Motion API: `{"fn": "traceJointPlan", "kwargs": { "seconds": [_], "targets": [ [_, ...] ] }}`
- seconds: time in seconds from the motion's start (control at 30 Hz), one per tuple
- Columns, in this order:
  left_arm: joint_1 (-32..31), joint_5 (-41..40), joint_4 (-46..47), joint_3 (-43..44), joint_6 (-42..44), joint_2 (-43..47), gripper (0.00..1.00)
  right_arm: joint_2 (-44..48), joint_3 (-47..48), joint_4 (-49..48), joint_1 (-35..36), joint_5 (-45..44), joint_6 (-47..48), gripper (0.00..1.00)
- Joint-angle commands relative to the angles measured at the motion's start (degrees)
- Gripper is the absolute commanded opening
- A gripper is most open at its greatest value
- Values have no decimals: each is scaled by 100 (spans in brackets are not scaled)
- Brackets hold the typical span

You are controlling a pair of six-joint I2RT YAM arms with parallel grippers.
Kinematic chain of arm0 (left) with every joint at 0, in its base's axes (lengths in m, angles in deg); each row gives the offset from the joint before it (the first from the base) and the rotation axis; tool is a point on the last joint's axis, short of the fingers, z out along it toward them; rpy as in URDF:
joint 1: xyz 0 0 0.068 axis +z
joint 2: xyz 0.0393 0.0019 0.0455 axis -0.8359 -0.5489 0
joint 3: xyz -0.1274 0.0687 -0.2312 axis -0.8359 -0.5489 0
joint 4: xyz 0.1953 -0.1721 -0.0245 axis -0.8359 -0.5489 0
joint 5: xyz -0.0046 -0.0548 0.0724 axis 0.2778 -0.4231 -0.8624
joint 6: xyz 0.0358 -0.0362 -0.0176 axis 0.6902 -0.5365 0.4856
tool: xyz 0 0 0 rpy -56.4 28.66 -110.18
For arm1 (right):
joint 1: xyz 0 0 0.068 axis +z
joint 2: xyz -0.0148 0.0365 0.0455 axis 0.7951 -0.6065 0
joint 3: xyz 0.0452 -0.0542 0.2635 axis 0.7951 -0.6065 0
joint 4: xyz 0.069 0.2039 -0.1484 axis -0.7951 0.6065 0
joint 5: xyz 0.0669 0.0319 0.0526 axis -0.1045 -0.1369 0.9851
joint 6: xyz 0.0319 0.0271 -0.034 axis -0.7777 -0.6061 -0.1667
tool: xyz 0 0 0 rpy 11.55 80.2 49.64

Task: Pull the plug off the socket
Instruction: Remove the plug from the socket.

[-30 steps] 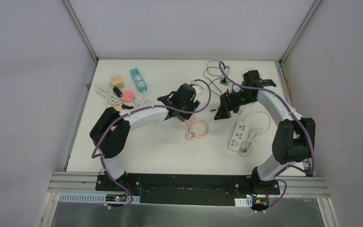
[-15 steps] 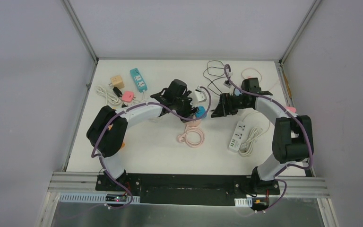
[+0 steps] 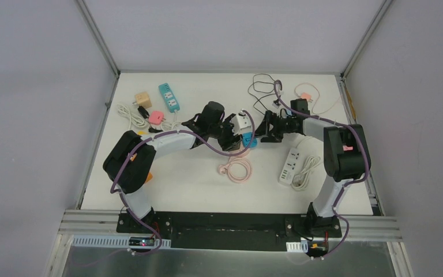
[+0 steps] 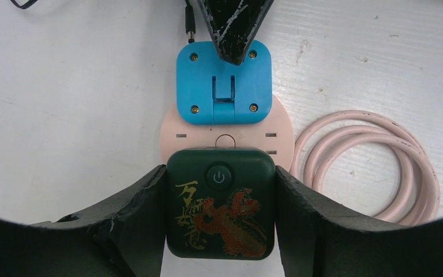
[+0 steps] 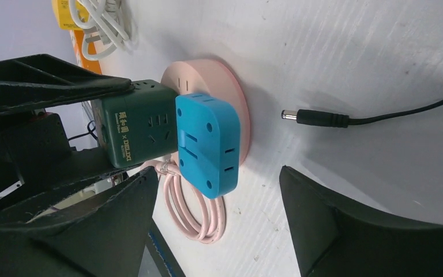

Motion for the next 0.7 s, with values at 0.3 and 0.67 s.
{"fn": "traceJointPlan", "kwargs": {
  "seconds": [0.3,0.67],
  "targets": [
    [-62,406,-496,-99,44,-165,0,-137,426,47,455,45,-255,80],
    [-29,405,-504,-54,15,-200,0,263,425,186,450,27,62,51]
  ]
}}
